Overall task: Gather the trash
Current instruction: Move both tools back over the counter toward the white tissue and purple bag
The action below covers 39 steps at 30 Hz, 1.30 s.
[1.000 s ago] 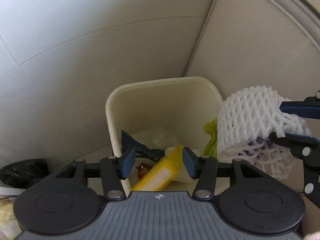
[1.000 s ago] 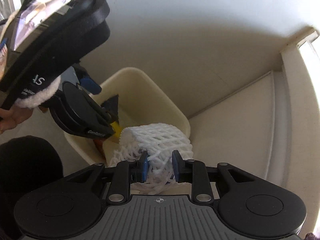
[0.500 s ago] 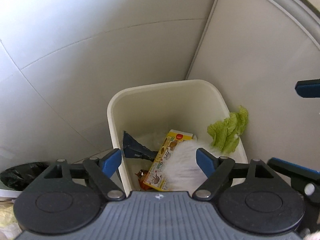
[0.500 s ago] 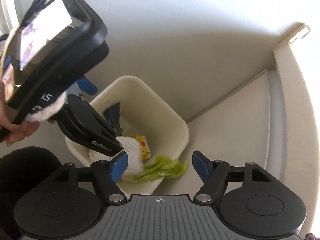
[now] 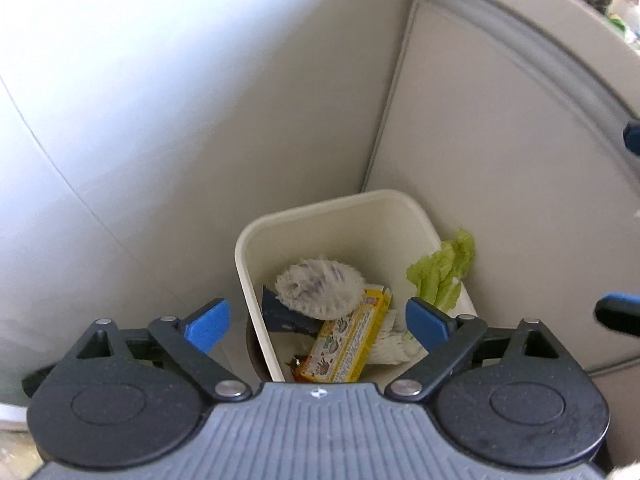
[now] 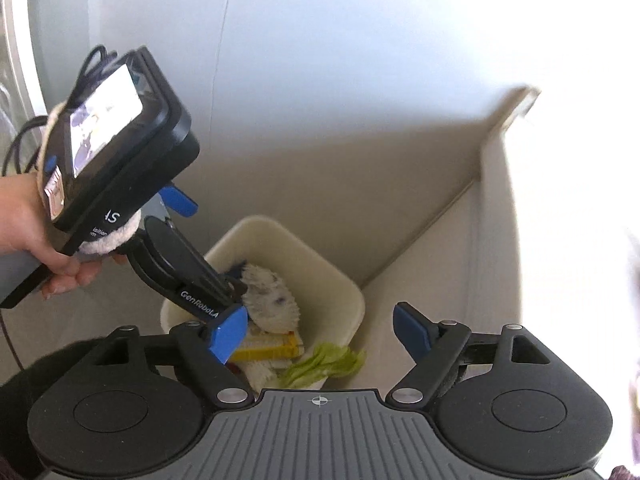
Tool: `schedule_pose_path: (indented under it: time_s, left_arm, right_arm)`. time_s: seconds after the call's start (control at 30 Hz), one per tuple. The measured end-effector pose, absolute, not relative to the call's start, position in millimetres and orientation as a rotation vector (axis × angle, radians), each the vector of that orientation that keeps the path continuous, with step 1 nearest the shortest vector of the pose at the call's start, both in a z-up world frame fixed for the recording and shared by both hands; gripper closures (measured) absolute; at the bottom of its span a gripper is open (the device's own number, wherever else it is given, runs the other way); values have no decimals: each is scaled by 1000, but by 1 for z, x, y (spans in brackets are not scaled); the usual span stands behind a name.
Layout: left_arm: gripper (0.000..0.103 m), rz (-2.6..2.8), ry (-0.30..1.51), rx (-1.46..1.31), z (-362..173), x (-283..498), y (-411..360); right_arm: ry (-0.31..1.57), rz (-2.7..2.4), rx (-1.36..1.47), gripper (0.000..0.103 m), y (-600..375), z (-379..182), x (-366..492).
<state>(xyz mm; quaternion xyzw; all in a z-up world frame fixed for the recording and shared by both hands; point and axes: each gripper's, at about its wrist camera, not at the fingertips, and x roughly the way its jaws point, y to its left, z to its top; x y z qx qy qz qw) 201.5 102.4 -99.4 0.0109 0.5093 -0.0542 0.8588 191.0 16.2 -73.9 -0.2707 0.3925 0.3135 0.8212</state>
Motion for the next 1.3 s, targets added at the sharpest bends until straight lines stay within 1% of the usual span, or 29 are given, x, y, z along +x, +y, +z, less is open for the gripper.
schedule_pose_path:
  time_s: [0.1, 0.2, 0.43, 0.63, 0.67, 0.73, 1.1, 1.3]
  left_arm:
    - [4, -136, 1027, 65, -77, 193, 100]
    - [2, -158, 978, 102, -55, 184, 96]
    - [1, -222, 852, 158, -7, 164, 79]
    - [1, -298, 724, 193, 24, 157, 44]
    - [1, -312, 704, 195, 28, 158, 36]
    - [1, -340, 672, 197, 35, 162, 21]
    - [1, -441, 586, 240, 56, 193, -68]
    - [1, -486, 587, 244, 57, 211, -100]
  right_arm:
    - [784, 677, -551, 15, 2, -51, 181]
    - [741, 685, -521, 14, -19, -31, 171]
    - [677, 596, -435, 12, -88, 3, 160]
    - [649, 414, -320, 12, -159, 28, 172]
    - [646, 372, -285, 11, -171, 34, 175]
    - [634, 287, -234, 5, -191, 43, 181]
    - [625, -7, -66, 4, -277, 29, 216]
    - [669, -120, 61, 4, -313, 13, 229]
